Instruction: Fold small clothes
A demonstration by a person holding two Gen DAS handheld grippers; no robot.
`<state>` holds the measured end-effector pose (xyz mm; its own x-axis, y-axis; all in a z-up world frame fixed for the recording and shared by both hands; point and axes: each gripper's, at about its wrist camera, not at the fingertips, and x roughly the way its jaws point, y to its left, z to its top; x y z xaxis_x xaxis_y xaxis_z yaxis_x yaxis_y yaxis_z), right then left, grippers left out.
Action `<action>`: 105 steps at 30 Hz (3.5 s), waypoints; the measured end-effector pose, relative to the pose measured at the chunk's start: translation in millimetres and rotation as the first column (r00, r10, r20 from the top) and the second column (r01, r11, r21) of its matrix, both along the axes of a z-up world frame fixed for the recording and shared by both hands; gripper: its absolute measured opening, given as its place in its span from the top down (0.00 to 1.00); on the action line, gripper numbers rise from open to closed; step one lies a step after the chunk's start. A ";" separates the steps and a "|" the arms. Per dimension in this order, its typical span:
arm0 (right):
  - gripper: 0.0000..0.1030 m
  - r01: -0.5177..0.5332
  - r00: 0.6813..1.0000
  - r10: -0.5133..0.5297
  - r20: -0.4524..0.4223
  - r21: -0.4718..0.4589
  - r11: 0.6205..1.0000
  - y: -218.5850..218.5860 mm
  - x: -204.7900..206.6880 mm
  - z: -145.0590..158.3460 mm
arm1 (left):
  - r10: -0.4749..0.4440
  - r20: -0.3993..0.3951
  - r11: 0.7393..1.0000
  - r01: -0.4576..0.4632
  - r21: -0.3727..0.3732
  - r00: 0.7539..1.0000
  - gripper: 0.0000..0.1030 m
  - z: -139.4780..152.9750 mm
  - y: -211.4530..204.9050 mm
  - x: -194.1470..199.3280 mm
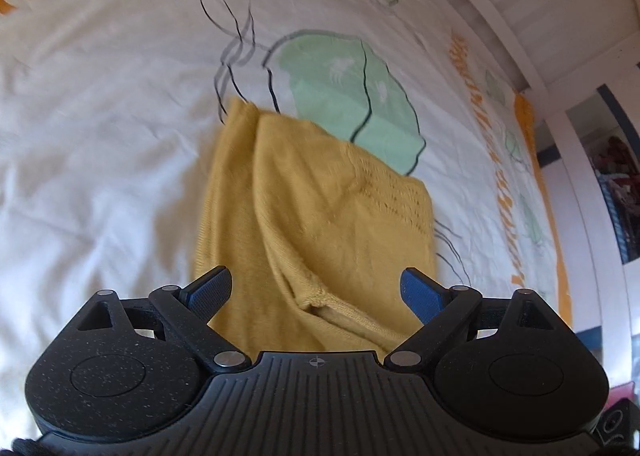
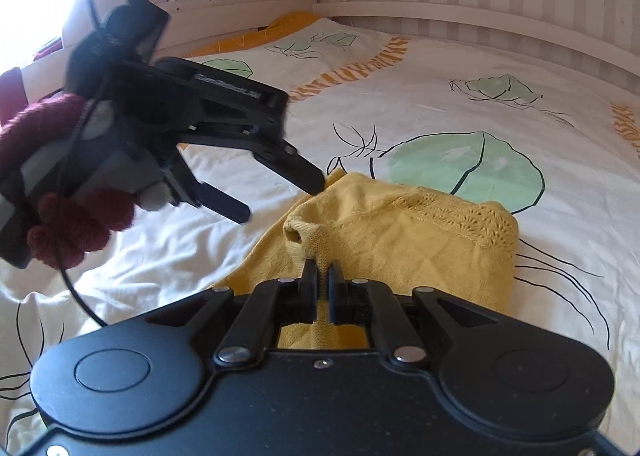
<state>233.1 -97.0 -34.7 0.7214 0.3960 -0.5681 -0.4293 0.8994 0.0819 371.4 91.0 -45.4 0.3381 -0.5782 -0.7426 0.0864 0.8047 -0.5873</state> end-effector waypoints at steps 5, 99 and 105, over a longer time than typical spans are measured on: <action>0.91 -0.013 1.000 0.013 -0.002 0.018 1.000 0.6 -2.3 -2.9 | -0.010 -0.054 1.000 0.011 0.005 0.999 0.15 -18.8 -12.0 17.6; 0.57 0.316 0.889 -0.054 -0.455 0.522 0.792 -130.2 130.8 -81.7 | -0.013 -0.003 0.964 0.012 -0.265 1.000 0.90 -56.4 7.0 -58.0; 0.62 0.338 0.879 -0.064 -0.472 0.525 0.781 -138.3 100.8 -64.1 | -0.042 -0.014 0.948 0.035 -0.315 0.999 0.90 -43.8 8.5 -81.8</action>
